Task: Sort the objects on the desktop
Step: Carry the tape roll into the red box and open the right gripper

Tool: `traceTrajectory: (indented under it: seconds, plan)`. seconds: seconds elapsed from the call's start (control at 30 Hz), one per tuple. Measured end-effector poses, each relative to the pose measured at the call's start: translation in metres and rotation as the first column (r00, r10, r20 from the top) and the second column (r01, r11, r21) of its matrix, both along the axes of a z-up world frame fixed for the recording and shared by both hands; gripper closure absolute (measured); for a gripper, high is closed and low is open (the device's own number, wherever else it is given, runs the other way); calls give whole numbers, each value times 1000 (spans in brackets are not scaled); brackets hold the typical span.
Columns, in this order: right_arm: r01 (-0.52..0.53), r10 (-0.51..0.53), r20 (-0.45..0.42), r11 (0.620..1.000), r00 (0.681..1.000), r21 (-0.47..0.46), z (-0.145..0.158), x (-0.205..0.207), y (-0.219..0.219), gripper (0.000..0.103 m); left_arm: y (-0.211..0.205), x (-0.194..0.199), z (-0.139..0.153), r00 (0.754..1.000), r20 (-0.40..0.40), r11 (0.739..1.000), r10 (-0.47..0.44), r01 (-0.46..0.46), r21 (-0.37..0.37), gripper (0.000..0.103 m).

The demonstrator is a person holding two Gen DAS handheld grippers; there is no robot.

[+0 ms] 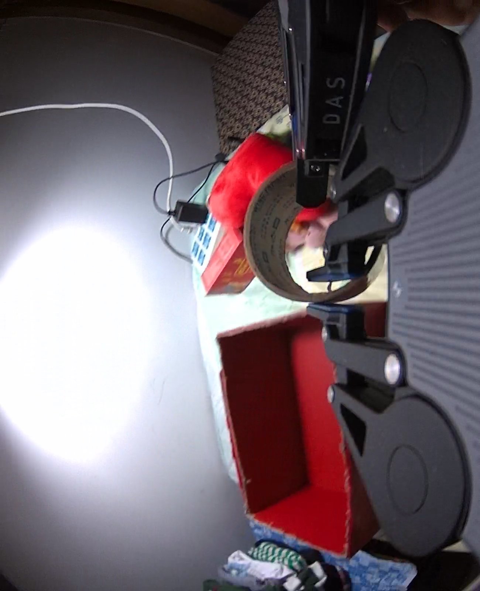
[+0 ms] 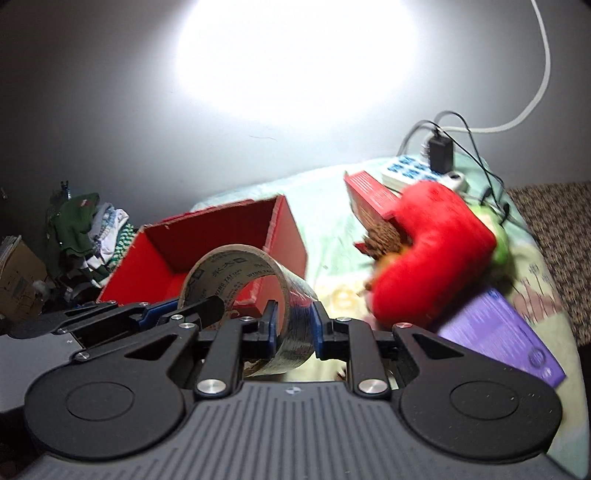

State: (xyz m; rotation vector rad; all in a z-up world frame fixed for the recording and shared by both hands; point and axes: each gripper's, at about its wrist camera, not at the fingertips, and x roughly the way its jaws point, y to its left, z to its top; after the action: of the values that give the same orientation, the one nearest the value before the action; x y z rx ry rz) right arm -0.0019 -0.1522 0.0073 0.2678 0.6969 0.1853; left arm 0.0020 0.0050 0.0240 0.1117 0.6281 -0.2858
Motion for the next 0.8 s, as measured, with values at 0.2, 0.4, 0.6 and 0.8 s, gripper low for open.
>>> traceTrajectory:
  seconds: [0.2,0.4,0.6,0.8]
  plan:
    - [-99,98,21,994,995,46,-2,74,68,86,67,56,3,992,20,990,127,-128,59,95]
    - [-128,140,-118,986,983,106,-43,138,129,86,126,119,-39,972,-115,977,203,-193,91,95]
    - [-119,136,-242,989,961,86,-79,172,169,86,163,158,-81,931,-278,971,237,-215,107,95]
    - [-134,136,-307,991,942,27,-96,183,194,79,171,165,-98,920,-308,966,242,-200,162,83]
